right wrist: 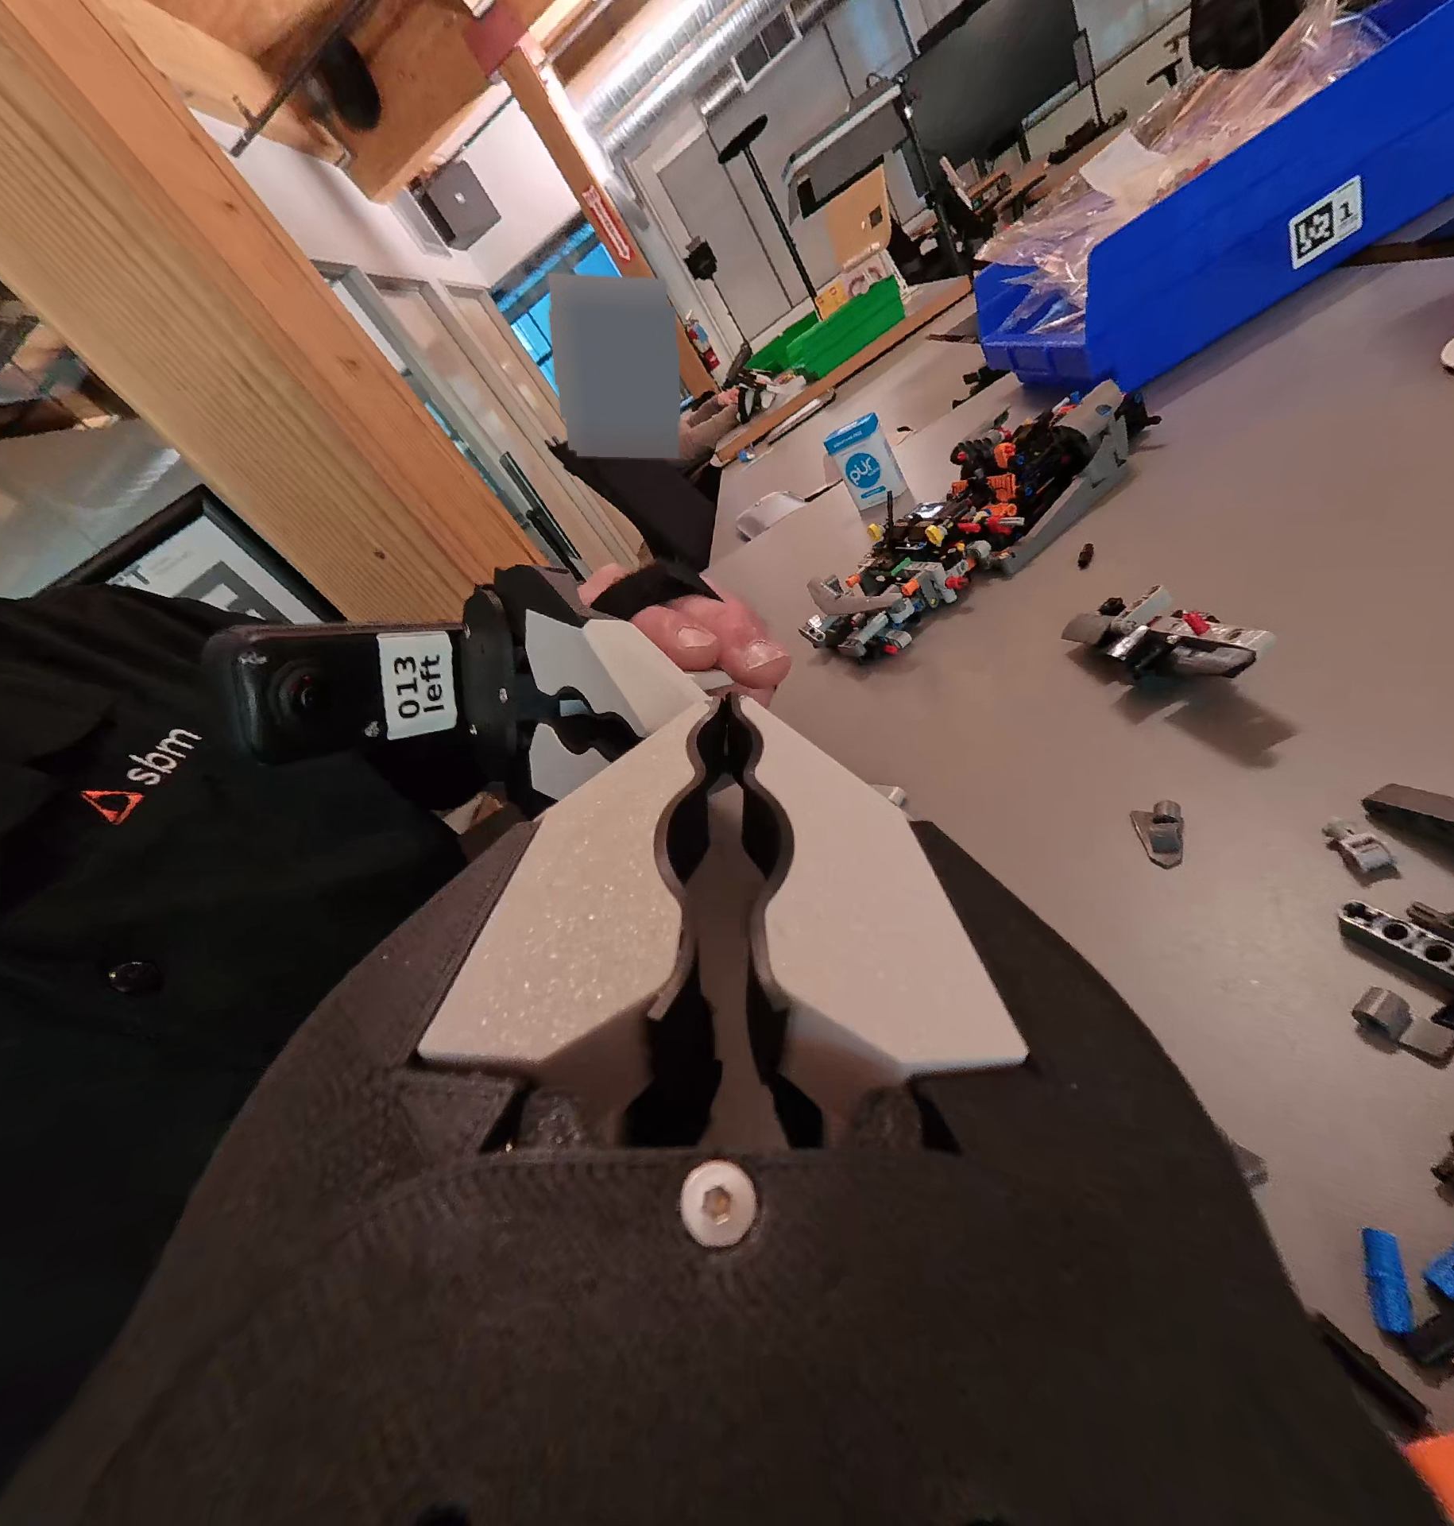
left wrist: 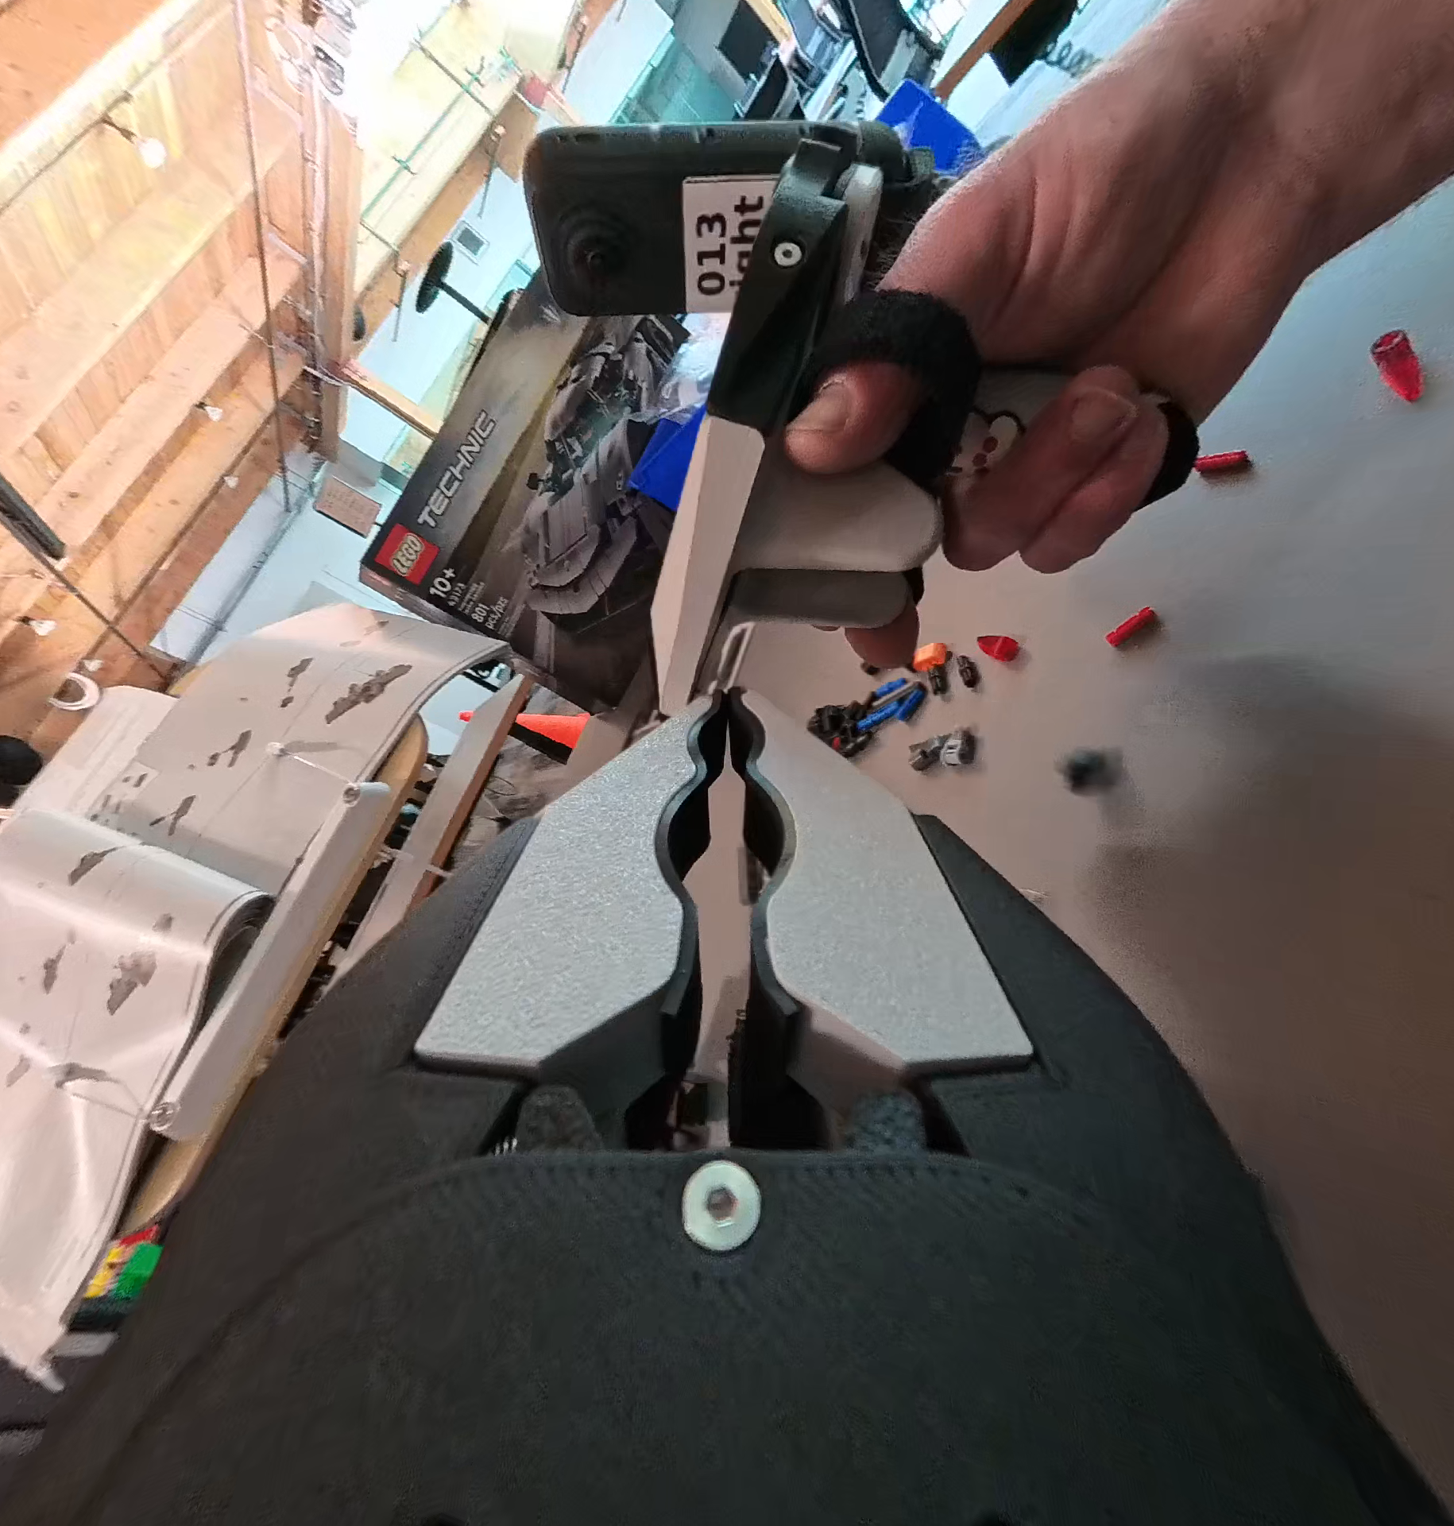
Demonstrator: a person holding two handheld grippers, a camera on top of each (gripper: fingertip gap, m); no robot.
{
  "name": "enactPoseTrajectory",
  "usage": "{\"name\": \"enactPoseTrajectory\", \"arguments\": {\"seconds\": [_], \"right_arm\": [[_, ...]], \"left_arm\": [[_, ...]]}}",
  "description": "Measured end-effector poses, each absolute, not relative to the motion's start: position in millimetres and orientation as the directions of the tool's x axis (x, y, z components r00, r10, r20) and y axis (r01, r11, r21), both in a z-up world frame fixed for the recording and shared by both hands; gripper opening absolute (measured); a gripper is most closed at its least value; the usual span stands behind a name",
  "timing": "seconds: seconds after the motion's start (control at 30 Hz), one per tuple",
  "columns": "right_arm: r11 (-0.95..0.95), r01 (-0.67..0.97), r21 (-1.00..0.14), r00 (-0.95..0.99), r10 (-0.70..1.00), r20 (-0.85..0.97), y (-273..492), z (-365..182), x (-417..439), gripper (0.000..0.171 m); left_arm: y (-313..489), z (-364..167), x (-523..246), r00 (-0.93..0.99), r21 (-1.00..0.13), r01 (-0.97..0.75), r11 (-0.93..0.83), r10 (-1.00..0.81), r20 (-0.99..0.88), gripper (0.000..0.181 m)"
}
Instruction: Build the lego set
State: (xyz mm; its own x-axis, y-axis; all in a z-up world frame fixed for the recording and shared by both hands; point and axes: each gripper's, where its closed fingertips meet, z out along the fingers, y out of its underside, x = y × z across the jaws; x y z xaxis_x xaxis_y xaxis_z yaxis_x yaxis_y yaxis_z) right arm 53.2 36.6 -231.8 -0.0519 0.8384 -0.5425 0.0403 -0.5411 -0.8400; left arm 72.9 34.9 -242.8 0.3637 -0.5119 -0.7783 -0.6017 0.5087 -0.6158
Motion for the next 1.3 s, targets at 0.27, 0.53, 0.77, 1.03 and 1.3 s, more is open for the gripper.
{"name": "enactPoseTrajectory", "arguments": {"seconds": [0.27, 0.53, 0.77, 1.03, 1.3], "right_arm": [[-0.496, 0.112, -0.861, 0.147, 0.865, -0.479, 66, -257, 71, 0.0], [-0.336, 0.251, -0.908, 0.194, 0.936, -0.293, 49, -247, 102, 0.013], [-0.189, 0.506, -0.842, 0.088, 0.982, -0.167, -6, -277, 116, 0.012], [-0.028, 0.711, -0.703, -0.052, 0.994, -0.092, -91, -335, 110, 0.021], [-0.022, 0.679, -0.734, -0.002, 0.999, -0.033, -83, -335, 80, 0.017]], "left_arm": [[48, -268, 64, 0.334, -0.64, -0.638, 0.428, -0.595, -0.731, 0.0], [45, -278, 34, 0.347, -0.665, -0.669, 0.331, -0.652, -0.674, 0.0], [29, -283, 7, 0.357, -0.705, -0.665, 0.244, -0.726, -0.588, 0.0], [-17, -311, -2, 0.259, -0.67, -0.714, 0.203, -0.813, -0.522, 0.002], [-29, -339, -10, 0.258, -0.625, -0.772, 0.116, -0.842, -0.474, 0.018]]}}
